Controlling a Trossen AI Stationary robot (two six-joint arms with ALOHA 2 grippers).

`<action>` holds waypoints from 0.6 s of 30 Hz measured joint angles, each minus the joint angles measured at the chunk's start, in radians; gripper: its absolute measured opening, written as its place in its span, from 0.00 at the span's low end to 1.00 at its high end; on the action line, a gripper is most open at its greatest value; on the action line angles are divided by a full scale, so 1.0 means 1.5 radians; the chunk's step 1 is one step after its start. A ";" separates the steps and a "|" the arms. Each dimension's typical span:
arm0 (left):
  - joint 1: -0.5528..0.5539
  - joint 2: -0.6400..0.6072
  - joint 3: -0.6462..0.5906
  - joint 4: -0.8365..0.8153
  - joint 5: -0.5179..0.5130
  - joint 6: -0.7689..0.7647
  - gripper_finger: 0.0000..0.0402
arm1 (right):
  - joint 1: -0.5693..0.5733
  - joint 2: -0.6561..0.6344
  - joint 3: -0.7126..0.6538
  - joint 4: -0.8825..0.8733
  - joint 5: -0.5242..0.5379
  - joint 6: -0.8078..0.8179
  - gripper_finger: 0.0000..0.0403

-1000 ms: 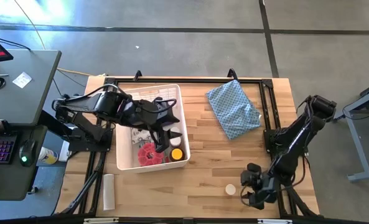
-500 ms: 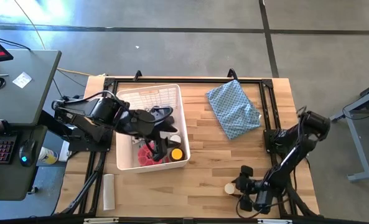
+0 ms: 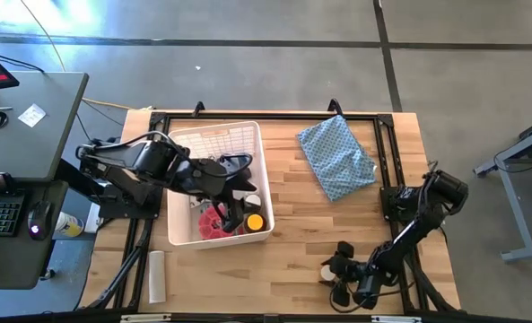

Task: Pick & place medical supplies in basket/bin
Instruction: Put the orange pill bottle into the white bin

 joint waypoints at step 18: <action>0.000 -0.001 0.000 0.001 0.001 0.005 0.72 | -0.010 -0.029 0.000 0.019 -0.053 -0.002 0.43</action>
